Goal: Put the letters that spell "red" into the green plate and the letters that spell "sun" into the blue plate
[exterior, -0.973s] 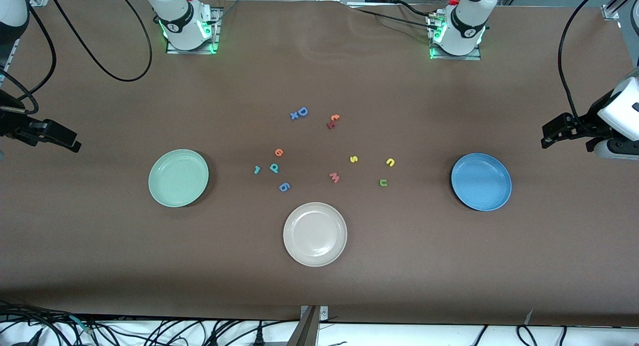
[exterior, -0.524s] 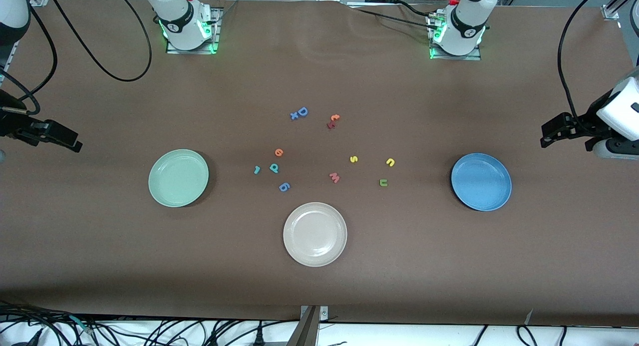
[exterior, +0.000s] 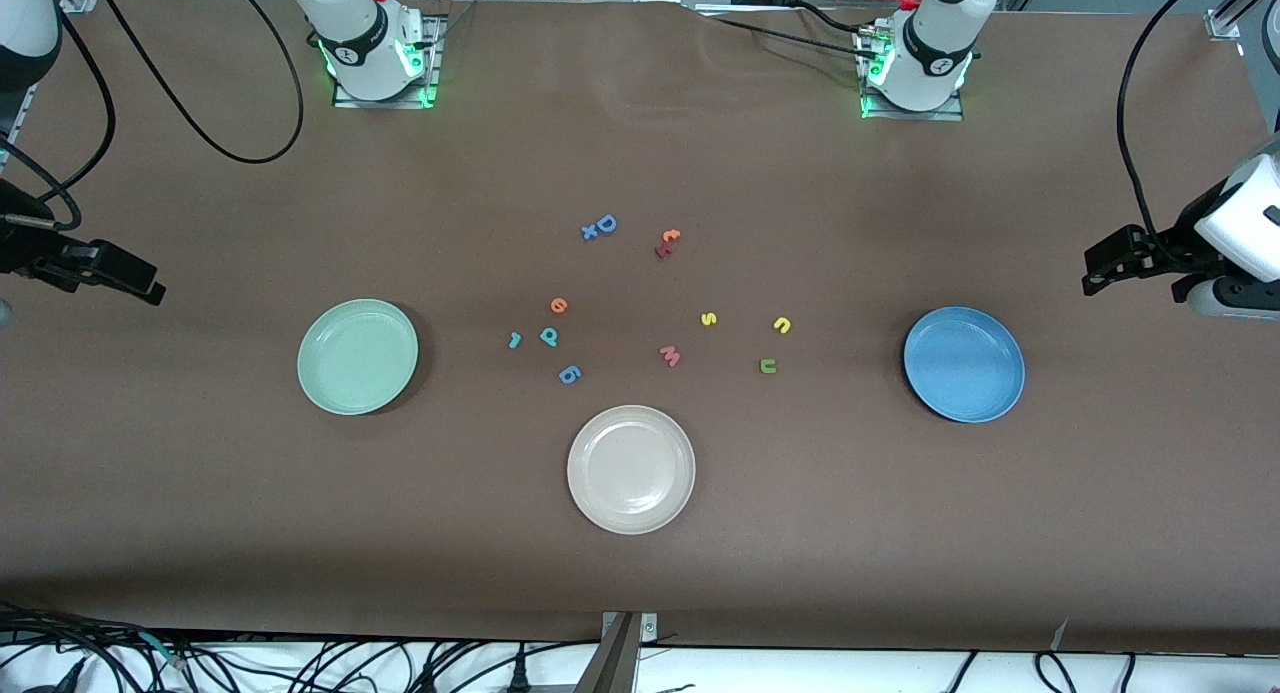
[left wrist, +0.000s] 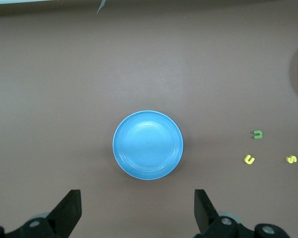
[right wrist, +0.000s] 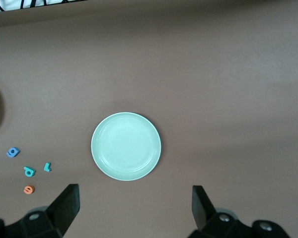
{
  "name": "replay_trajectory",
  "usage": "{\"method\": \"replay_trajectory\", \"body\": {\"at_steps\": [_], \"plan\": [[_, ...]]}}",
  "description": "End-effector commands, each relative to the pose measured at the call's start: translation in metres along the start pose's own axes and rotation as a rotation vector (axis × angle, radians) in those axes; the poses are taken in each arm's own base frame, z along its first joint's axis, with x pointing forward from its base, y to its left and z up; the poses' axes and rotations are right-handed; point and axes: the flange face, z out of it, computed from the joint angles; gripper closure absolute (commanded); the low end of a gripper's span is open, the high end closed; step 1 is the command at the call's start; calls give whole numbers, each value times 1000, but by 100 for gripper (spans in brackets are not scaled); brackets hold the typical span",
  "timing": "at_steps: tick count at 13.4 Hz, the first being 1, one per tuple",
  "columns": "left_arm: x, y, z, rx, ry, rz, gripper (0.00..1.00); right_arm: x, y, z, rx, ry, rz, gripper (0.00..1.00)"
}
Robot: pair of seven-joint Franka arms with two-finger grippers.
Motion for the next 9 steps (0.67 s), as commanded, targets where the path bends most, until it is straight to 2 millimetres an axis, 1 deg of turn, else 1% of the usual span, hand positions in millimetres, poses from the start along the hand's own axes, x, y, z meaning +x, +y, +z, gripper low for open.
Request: {"method": "replay_trajectory", "body": {"at_steps": [1,9], "plan": [[-3,0,-3,-32,-3,11,0,-2,1,-1,-10,-5,-5,0],[-3,1,-3,-33,-10,13,0,-3,-2,-1,-10,-5,-8,0]]}}
